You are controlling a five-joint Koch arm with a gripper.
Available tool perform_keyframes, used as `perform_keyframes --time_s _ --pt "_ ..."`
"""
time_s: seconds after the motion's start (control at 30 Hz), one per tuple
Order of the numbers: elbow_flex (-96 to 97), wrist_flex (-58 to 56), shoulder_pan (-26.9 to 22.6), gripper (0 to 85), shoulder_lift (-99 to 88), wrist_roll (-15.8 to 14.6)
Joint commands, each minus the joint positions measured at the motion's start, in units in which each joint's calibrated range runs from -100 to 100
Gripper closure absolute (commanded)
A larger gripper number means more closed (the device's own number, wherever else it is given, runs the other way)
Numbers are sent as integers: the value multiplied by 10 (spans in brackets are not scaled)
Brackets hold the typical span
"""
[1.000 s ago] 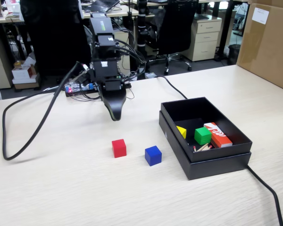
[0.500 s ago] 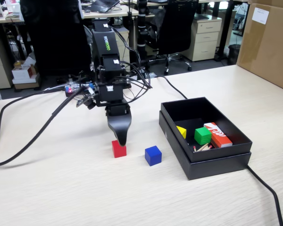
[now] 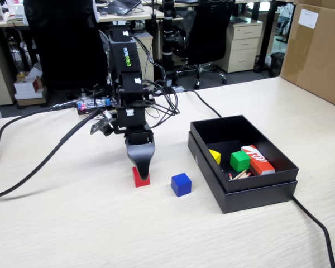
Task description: Put the red cube on top of the blue cube
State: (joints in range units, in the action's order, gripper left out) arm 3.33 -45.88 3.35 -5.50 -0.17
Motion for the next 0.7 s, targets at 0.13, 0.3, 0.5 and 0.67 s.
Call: perform_keyframes --time_s 0.13,0.3,0.5,0.67 --pt "-51 -6 3 382 2 2" --pt "-55 -6 2 382 7 2" --pt "-59 -6 2 422 22 8" --pt "-57 -6 2 462 28 8"
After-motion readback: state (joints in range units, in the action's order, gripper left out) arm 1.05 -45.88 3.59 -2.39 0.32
